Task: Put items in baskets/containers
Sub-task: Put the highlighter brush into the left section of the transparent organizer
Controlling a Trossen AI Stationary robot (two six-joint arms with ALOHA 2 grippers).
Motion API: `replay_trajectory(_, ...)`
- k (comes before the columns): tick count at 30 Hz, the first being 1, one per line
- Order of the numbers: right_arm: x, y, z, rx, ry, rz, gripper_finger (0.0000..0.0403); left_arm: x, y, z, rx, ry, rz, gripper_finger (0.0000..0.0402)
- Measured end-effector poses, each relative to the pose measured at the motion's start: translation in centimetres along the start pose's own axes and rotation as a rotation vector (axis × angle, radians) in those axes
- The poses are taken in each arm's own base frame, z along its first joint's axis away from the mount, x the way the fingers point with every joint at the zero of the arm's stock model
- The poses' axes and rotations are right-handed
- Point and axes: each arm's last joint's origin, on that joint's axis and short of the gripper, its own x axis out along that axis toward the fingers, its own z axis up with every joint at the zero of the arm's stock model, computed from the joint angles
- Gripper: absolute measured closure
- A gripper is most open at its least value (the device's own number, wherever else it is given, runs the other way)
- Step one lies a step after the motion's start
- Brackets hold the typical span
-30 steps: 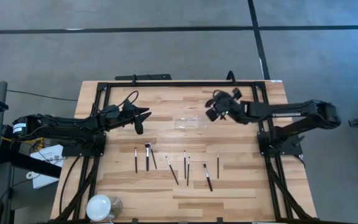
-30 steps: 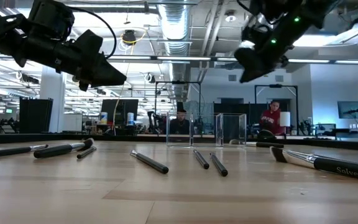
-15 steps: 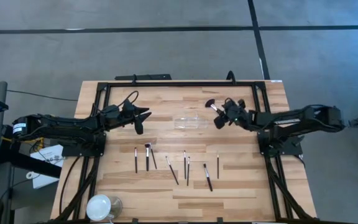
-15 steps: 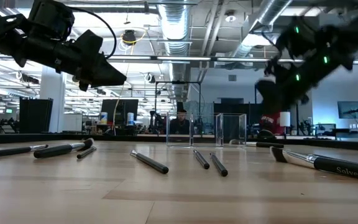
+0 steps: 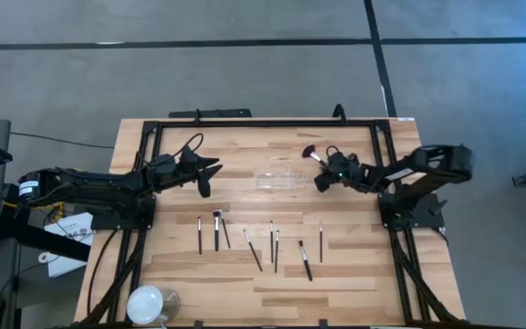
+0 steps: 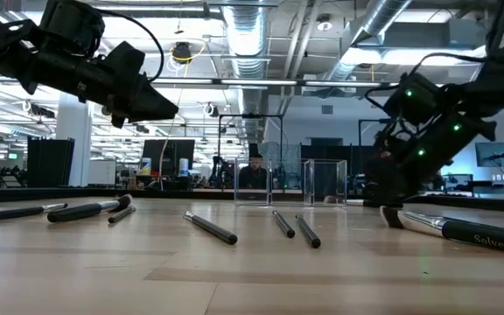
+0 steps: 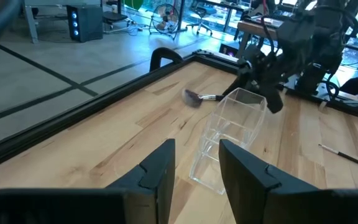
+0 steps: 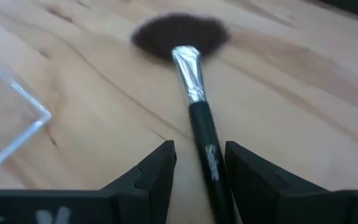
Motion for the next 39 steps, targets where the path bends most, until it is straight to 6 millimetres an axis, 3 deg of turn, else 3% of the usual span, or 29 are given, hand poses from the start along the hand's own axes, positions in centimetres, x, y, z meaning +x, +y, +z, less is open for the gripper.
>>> replay_trajectory(6,1.5,0.5,-0.8,-0.005,-0.026,-0.064,0.0281,0.0,0.0,0.0,0.0,0.0,0.0,0.028)
replay_trajectory(12,1.7,0.7,-0.8,-0.017,-0.033,-0.028,0.0371,0.0,0.0,0.0,0.0,0.0,0.0,0.028)
replay_trajectory(16,1.1,0.9,-0.5,-0.009,-0.051,-0.003,0.037,0.0,-0.1,0.0,-0.004,-0.001,-0.008,0.028)
replay_trajectory(19,0.0,1.1,0.0,-0.012,-0.093,0.015,0.0362,0.0,-0.4,0.2,-0.006,-0.014,-0.073,0.028)
replay_trajectory(25,-3.6,2.4,3.2,-0.016,-0.332,0.124,0.0368,-0.4,-1.7,1.3,-0.007,-0.117,-0.292,0.028)
replay_trajectory(33,-9.6,4.8,6.9,0.01,-0.738,0.522,0.036,-0.6,-2.7,2.0,-0.01,-0.207,-0.375,0.028)
replay_trajectory(39,-10.1,8.5,8.6,-0.113,-0.771,0.563,0.0368,0.6,-3.1,2.4,-0.044,-0.248,-0.38,0.028)
